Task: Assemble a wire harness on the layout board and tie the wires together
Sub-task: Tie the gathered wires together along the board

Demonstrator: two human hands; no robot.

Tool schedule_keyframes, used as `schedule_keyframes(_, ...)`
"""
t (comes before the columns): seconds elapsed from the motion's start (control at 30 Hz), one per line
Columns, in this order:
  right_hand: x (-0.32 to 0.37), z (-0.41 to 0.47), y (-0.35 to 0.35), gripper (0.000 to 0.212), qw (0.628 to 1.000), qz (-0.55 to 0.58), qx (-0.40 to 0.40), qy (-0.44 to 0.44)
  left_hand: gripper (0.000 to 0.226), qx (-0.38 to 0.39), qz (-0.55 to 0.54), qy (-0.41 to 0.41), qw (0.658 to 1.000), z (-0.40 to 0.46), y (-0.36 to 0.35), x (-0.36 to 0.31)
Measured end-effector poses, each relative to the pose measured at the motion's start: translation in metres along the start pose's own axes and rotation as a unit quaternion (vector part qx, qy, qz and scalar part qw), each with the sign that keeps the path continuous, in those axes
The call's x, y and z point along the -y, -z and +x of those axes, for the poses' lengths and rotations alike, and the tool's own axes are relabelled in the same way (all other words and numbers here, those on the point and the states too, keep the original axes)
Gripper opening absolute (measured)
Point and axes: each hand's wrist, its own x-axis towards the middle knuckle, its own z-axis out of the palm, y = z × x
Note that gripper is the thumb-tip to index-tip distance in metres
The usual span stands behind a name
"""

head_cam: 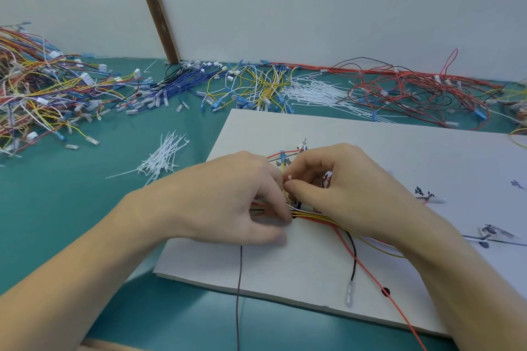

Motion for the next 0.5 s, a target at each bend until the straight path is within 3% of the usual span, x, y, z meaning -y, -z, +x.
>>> schedule_keyframes(0.07,0.001,-0.001,0.001,0.012,1.000,0.002,0.000,-0.001,0.037,0.025,0.039,0.005,0.999,0.000,0.000,-0.002)
schedule_keyframes(0.13,0.001,-0.001,0.001,0.014,1.000,0.006,0.000,-0.001,0.041,0.040,0.056,0.003,0.998,0.000,0.001,-0.004)
schedule_keyframes(0.5,0.000,-0.003,0.003,0.012,1.000,-0.014,-0.009,-0.010,0.017,-0.023,0.009,-0.041,0.999,-0.001,-0.012,0.005)
